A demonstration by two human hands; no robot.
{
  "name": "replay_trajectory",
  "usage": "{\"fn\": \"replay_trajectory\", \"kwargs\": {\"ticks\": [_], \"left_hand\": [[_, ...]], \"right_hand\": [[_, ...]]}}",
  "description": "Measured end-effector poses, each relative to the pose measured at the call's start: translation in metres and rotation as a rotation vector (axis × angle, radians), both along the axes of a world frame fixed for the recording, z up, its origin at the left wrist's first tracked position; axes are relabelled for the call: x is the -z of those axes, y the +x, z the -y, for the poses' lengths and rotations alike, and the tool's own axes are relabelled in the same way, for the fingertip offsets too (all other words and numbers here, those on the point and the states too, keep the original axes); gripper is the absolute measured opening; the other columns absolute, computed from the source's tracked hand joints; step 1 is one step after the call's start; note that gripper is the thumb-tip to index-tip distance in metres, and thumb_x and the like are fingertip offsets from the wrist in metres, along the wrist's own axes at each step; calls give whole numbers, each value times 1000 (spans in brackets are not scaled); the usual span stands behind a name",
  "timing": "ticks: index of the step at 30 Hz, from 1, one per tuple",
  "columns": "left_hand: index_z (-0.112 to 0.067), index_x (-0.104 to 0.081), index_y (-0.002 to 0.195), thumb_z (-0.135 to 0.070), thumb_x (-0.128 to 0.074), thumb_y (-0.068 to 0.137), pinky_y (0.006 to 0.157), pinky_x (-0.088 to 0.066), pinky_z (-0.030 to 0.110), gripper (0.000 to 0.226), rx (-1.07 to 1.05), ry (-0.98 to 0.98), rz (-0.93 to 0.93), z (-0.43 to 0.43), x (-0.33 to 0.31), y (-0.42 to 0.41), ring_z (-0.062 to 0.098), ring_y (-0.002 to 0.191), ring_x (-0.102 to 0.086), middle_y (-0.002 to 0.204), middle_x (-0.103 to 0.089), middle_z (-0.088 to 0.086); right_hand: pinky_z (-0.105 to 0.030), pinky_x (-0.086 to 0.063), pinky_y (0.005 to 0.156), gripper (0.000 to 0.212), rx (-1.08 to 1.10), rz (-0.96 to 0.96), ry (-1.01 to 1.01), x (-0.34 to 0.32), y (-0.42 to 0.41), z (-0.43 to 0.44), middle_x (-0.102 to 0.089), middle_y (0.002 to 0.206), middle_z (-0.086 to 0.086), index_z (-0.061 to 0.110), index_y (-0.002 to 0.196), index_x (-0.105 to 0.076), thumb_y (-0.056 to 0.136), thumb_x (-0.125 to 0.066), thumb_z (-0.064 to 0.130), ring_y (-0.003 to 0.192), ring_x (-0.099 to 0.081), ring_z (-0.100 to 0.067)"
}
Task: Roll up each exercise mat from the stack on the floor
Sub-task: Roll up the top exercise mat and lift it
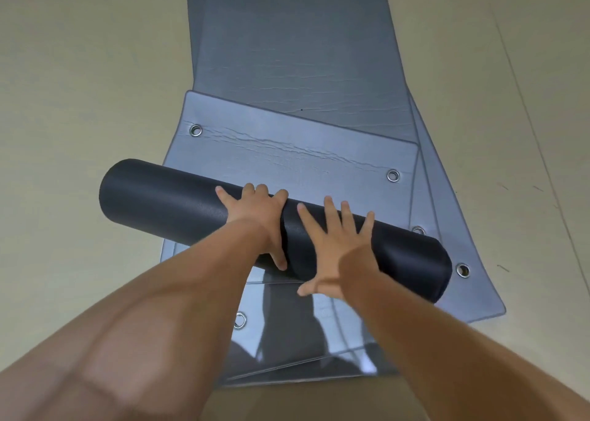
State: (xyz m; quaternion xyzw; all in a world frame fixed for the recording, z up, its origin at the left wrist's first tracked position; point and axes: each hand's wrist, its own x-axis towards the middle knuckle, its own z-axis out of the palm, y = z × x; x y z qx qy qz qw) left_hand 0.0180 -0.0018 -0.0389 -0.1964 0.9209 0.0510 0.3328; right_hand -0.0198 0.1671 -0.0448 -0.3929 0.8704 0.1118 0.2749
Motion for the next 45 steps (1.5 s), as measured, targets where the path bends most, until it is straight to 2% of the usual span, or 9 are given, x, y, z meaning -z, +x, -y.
{"fn": "replay_trajectory", "kwargs": {"ticks": [4,10,16,23,26,30,34,39,45], "left_hand": [[-34,-36,135,-68,-91,31,107,-11,82,122,1,10,62,4,-3,-17,30,135,-35,129,-46,3],[-35,-11,157,-78,-81,41,112,-7,78,143,175,24,-80,22,2,-12,25,154,-10,160,-25,-2],[-32,16,156,-80,-80,46,110,-10,79,154,241,-175,-198,21,20,25,43,152,4,165,2,17],[-23,7,155,-65,-75,69,111,-15,72,126,114,-197,-243,-26,23,27,54,147,-10,158,-15,32],[-19,4,156,-62,-72,73,110,-19,69,120,103,-206,-223,-49,22,31,57,145,-14,156,-17,34],[-21,4,158,-48,-78,72,112,-20,72,122,91,-188,-139,-47,18,18,56,146,-15,158,-18,32],[-30,-23,149,-58,-92,42,102,-39,58,131,54,-49,-25,-13,2,-25,38,127,-44,135,-49,12],[-35,-27,151,-63,-93,37,104,-40,52,135,-9,79,46,12,-2,-58,28,127,-50,131,-53,-1],[-32,-21,158,-91,-60,57,115,-12,71,124,102,-107,-268,25,5,-21,31,155,-7,168,-14,5]], "right_hand": [[-82,4,111,149,-35,-162,-42,14,8,-8,27,166,-24,38,145,48,72,-78,72,153,14,-54],[-72,-18,115,149,-7,-56,-70,13,-25,-2,-12,164,-18,50,150,33,64,-88,56,145,-24,-45],[-50,-40,89,147,-80,9,-115,7,-62,0,-45,131,-9,48,158,16,57,-90,51,109,-47,-31],[-50,-42,93,143,-183,-15,-82,-1,-73,-15,-46,133,-7,50,157,13,58,-89,45,112,-48,-31],[-54,-38,107,143,-224,0,-44,-4,-81,-26,-42,143,-9,51,156,15,58,-90,48,125,-45,-32],[-71,3,121,148,-129,-61,-69,6,-59,-32,8,171,-19,48,154,28,61,-86,65,158,4,-43],[-77,10,115,150,-94,-237,-59,23,-29,-27,35,164,-22,39,147,45,68,-78,75,153,26,-48],[-79,4,116,144,-33,-246,-61,26,-48,-9,18,170,-19,43,149,41,77,-84,48,156,13,-48],[-74,-5,120,145,-78,-66,-63,16,-94,9,-2,171,-15,49,156,23,66,-90,40,156,-4,-42]]}}
